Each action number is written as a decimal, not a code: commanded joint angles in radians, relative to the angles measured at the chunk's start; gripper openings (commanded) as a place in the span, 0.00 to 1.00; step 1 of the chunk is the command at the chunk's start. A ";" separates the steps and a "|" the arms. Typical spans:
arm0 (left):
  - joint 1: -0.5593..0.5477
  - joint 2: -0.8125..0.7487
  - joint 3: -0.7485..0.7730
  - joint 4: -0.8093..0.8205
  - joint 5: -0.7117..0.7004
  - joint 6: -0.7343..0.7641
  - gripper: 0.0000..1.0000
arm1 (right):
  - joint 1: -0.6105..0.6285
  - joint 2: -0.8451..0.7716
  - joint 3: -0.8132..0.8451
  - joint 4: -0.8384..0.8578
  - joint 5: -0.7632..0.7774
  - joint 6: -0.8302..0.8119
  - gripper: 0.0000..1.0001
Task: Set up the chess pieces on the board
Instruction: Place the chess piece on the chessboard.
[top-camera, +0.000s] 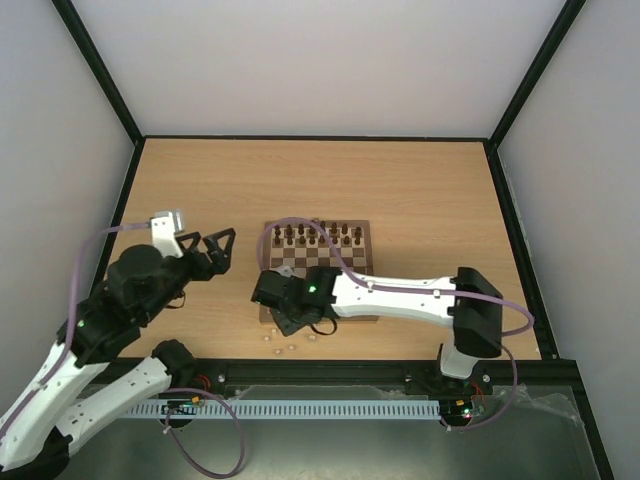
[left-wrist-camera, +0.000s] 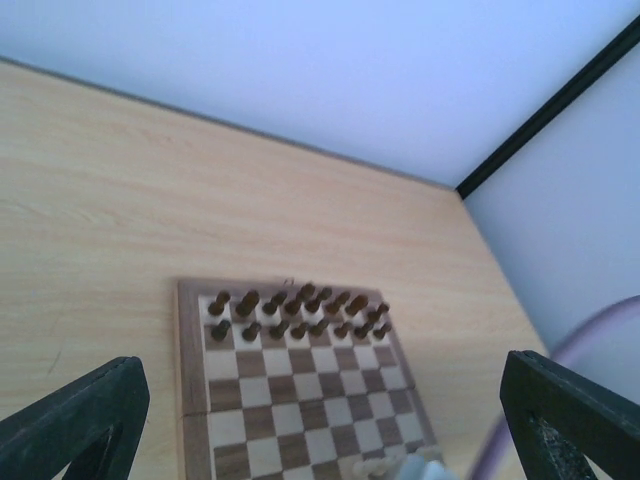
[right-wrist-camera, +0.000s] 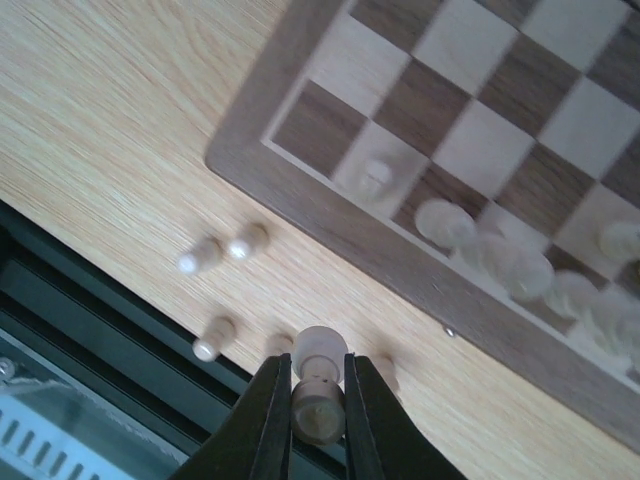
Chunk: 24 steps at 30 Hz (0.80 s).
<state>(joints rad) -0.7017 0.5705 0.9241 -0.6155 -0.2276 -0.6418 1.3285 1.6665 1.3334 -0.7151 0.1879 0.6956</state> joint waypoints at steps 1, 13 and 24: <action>0.005 -0.080 0.059 -0.039 -0.075 -0.019 0.99 | 0.007 0.099 0.117 -0.078 0.021 -0.056 0.07; 0.005 -0.152 0.106 -0.118 -0.128 -0.021 0.99 | -0.066 0.297 0.274 -0.065 -0.028 -0.155 0.07; 0.005 -0.161 0.112 -0.131 -0.148 -0.009 0.99 | -0.098 0.366 0.318 -0.065 -0.035 -0.179 0.06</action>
<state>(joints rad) -0.7017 0.4171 1.0149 -0.7311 -0.3531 -0.6621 1.2411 2.0087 1.6302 -0.7357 0.1619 0.5381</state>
